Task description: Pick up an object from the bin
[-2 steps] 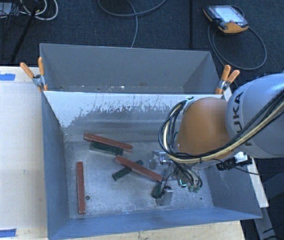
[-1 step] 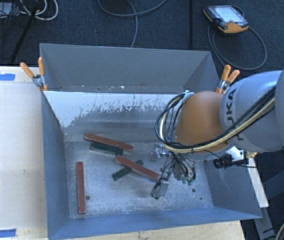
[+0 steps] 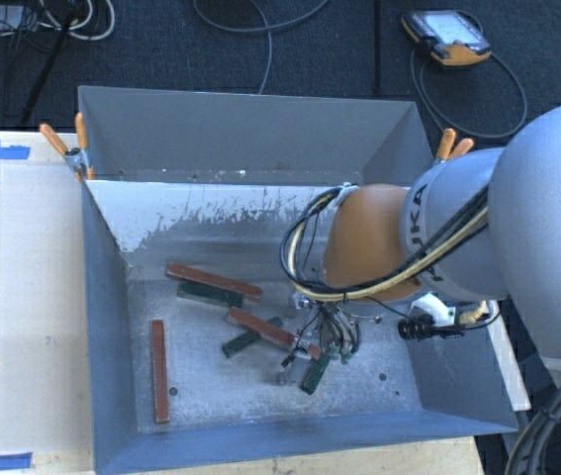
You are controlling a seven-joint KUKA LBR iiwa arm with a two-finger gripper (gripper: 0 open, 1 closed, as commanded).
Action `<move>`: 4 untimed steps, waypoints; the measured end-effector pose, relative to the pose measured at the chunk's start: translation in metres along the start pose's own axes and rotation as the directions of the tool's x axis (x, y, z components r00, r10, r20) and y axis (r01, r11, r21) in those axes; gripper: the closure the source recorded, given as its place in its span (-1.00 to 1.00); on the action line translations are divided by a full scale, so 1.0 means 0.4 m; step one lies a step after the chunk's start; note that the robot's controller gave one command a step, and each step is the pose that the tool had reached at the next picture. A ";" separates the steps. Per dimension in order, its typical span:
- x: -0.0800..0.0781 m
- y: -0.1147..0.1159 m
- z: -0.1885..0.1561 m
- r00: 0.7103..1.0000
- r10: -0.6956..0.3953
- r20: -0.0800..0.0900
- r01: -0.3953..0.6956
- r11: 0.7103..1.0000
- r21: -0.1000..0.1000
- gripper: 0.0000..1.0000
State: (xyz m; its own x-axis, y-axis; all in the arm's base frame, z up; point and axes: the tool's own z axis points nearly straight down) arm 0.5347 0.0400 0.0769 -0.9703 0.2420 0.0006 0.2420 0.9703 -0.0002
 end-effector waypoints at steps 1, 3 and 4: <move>-0.017 -0.012 0.010 0.988 0.154 -0.001 -0.154 0.988 0.000 1.00; -0.065 0.008 -0.386 0.998 0.055 0.004 -0.055 0.998 -0.002 1.00; -0.063 0.008 -0.382 0.999 0.054 0.001 -0.054 0.999 0.000 -1.00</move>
Offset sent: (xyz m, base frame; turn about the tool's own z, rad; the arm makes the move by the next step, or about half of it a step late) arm 0.0000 0.0000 0.0000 0.0000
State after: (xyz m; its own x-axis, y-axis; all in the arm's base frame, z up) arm 0.5600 0.0369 0.2298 -0.9559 0.2936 -0.0004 0.2936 0.9559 -0.0004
